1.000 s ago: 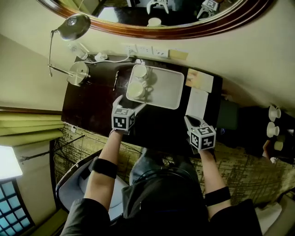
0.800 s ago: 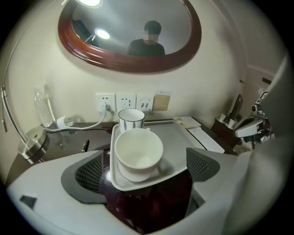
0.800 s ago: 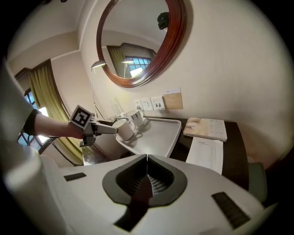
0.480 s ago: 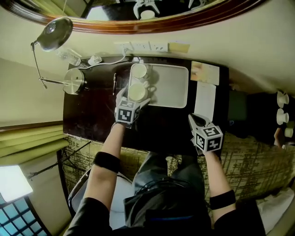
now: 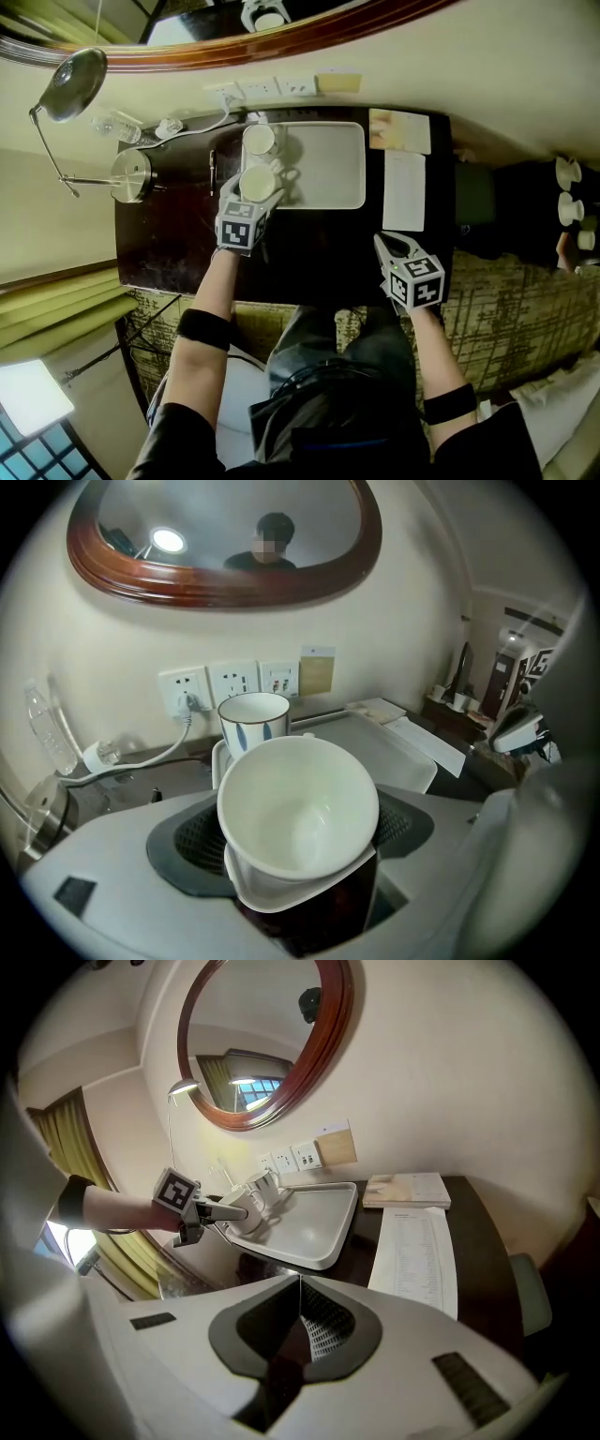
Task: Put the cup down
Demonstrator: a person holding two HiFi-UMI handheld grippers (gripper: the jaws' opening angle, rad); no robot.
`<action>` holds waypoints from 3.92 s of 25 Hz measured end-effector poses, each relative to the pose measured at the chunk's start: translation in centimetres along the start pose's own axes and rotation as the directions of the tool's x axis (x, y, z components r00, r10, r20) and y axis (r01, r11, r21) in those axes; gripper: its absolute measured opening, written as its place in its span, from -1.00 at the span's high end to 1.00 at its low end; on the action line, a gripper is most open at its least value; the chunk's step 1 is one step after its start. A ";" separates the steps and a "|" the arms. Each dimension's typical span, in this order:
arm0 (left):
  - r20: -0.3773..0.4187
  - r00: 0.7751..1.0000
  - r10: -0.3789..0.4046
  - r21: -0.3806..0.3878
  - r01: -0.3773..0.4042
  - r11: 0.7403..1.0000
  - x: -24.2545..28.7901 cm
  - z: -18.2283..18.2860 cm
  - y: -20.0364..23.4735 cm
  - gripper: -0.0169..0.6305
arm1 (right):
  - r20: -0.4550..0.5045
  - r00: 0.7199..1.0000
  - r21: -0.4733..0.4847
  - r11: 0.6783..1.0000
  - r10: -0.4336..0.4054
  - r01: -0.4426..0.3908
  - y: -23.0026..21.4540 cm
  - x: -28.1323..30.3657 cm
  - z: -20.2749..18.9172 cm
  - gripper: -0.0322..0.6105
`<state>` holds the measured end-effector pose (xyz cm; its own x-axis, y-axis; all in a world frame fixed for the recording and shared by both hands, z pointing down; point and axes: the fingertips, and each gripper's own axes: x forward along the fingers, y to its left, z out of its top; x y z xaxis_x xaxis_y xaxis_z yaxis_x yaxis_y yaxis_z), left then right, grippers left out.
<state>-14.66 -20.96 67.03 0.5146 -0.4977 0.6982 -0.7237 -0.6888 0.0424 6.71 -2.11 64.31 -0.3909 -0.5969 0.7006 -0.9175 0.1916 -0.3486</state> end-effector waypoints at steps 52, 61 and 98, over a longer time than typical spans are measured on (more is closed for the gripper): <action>-0.178 0.844 -0.506 0.481 0.523 0.703 1.1 -2.2 -28.3 -0.36 | 0.062 0.991 0.100 0.989 -0.115 0.108 -9.2 -6.7 -1.8 0.84; -0.185 0.849 -0.495 0.535 0.510 0.674 0.7 -2.5 -28.4 -0.52 | 0.056 0.994 0.083 0.993 -0.092 0.087 -9.1 -6.6 -1.5 0.84; 0.228 0.928 0.295 -0.222 -0.246 0.944 -21.4 6.9 -17.0 0.95 | 0.016 0.980 -0.275 0.943 0.197 -0.185 -3.2 -6.8 8.4 0.84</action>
<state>-10.23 -2.26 46.45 0.3687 -0.7853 0.4974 -0.9114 -0.4107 0.0270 12.90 -5.16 55.41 -0.5627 -0.5596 0.6084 -0.8135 0.5055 -0.2875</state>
